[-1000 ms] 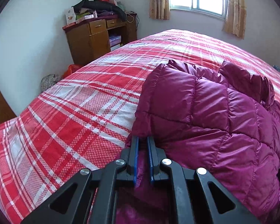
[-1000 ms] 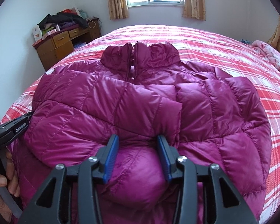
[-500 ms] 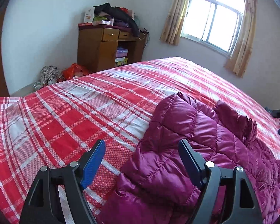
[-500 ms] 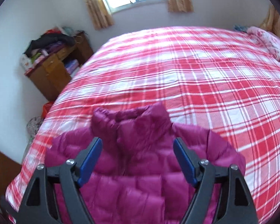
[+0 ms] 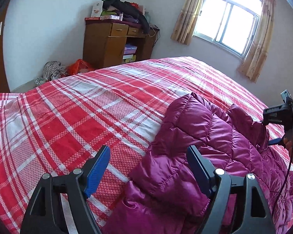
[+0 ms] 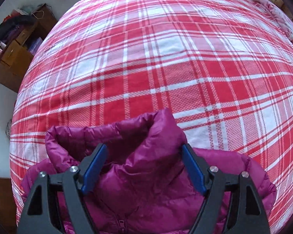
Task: Fold large clothes
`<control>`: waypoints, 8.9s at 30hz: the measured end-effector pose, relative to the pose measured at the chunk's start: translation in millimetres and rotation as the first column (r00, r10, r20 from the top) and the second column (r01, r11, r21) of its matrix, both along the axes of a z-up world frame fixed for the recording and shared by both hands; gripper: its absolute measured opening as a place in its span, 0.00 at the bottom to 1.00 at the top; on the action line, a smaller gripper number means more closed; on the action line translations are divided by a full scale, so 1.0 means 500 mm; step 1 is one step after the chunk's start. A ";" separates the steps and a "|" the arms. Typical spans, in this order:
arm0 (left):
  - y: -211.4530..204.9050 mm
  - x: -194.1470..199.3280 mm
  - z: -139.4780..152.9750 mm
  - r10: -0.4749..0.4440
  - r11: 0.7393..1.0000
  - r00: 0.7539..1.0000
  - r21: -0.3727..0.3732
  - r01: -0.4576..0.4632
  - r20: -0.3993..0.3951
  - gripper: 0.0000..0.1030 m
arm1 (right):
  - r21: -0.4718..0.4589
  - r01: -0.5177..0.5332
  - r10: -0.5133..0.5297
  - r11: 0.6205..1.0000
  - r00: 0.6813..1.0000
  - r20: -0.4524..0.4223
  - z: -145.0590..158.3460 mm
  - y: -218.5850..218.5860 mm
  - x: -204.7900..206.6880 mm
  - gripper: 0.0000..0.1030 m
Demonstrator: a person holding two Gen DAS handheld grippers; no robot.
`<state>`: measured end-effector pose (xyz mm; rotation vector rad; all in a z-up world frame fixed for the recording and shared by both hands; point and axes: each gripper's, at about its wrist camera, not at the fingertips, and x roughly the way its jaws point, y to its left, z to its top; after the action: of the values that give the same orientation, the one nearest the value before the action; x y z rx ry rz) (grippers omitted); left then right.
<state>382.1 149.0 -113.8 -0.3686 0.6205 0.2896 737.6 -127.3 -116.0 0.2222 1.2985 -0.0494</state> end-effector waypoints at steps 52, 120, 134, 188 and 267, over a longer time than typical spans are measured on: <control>-0.225 0.256 0.019 -0.270 0.960 0.933 -0.139 0.243 -0.239 0.14 | 0.257 -0.078 -0.045 0.963 0.896 0.441 -0.070 -0.203 -0.272 0.09; -0.239 0.290 -0.034 -0.312 0.947 0.932 0.018 0.320 -0.187 0.14 | -0.019 -0.158 0.149 0.987 0.877 0.457 -0.057 -0.099 -0.245 0.24; -0.196 0.121 0.127 -0.439 0.890 0.893 0.084 0.447 -0.098 0.14 | 0.000 -0.125 0.100 0.992 0.790 0.605 0.112 -0.152 -0.437 0.65; 0.009 -0.571 0.026 -0.571 0.788 0.774 0.083 0.610 -0.273 0.55 | -0.008 -0.222 0.208 0.975 0.900 0.383 -0.053 -0.239 -1.143 0.57; 0.048 -0.627 0.048 -0.662 0.750 0.713 -0.212 0.627 -0.231 0.05 | 0.149 -0.271 0.182 0.951 0.879 0.441 0.045 -0.321 -1.212 0.88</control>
<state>68.5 173.0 -89.7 -0.1989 1.0260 -0.3873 131.4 -287.8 -93.7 0.2401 0.8848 0.3236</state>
